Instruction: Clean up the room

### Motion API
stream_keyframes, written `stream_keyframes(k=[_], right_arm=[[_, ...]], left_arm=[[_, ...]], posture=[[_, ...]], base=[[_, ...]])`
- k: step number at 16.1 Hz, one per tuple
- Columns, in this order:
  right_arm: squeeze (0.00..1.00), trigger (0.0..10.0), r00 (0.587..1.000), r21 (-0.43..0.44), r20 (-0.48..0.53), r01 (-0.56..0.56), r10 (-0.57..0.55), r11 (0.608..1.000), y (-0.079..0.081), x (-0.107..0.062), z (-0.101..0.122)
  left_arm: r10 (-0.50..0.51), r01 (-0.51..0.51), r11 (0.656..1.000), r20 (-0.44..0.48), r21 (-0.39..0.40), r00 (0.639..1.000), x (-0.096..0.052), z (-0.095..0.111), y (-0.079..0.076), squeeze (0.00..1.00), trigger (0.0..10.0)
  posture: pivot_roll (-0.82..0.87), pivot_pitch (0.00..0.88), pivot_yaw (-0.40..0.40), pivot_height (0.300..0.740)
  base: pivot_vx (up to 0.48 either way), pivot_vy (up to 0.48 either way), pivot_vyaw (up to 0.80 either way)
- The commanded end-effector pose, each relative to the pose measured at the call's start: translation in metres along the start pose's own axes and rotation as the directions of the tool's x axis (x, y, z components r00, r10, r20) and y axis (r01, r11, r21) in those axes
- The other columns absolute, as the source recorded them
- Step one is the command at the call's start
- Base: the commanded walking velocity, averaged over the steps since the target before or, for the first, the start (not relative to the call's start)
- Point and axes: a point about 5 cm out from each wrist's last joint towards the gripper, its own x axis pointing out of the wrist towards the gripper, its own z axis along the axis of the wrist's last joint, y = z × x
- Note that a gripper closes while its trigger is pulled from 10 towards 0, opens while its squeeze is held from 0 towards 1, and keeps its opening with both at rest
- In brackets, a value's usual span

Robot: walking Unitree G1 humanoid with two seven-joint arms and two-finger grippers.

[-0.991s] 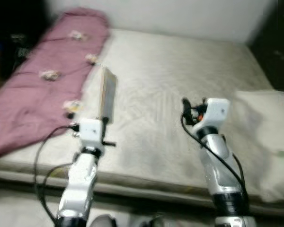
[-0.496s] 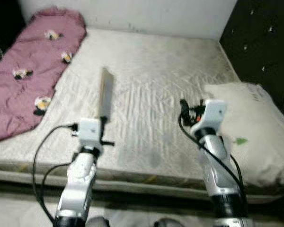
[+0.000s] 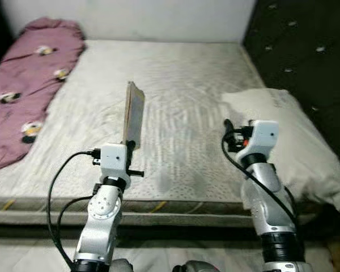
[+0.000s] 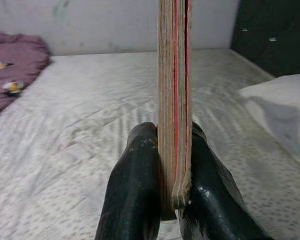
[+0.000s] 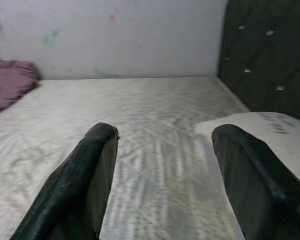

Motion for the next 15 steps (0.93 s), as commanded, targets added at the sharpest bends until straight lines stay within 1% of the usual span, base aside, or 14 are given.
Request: stream_keyframes(k=[1, 8, 12, 14, 15], right_arm=[[0.00, 10.0, 1.000, 0.005, 0.000, -0.008, 0.008, 1.000, 0.0045, 0.0022, 0.0014], [0.00, 10.0, 1.000, -0.005, -0.002, -0.002, 0.002, 1.000, 0.0038, 0.0000, 0.0002], [0.00, 10.0, 1.000, -0.009, -0.003, 0.003, -0.003, 1.000, 0.0031, 0.0001, -0.0003], [0.00, 10.0, 1.000, -0.009, -0.004, 0.005, -0.005, 1.000, 0.0027, 0.0000, -0.0003], [0.00, 10.0, 1.000, -0.011, -0.005, 0.006, -0.006, 1.000, 0.0027, 0.0000, -0.0005]], left_arm=[[-0.004, 0.004, 1.000, 0.062, 0.007, 0.998, 0.0030, 0.0126, 0.0006, 0.00, 10.0], [-0.007, 0.006, 1.000, 0.060, 0.003, 0.998, 0.0038, 0.0126, 0.0011, 0.00, 10.0], [-0.009, 0.009, 1.000, 0.067, -0.006, 0.998, 0.0048, 0.0139, 0.0007, 0.00, 10.0], [-0.004, 0.005, 1.000, 0.057, -0.023, 0.998, 0.0044, 0.0124, 0.0008, 0.00, 10.0], [-0.006, 0.007, 1.000, 0.061, -0.015, 0.998, 0.0045, 0.0129, 0.0011, 0.00, 10.0]], posture=[[0.00, 0.026, -0.032, 0.740], [0.00, 0.034, -0.026, 0.740], [0.00, 0.034, -0.025, 0.740], [0.00, 0.035, -0.026, 0.740], [0.00, 0.035, -0.026, 0.740]], base=[[0.000, -0.319, 0.00], [0.000, -0.319, 0.00], [0.000, 0.000, 0.00], [0.000, 0.000, 0.00], [0.000, 0.000, 0.00]])
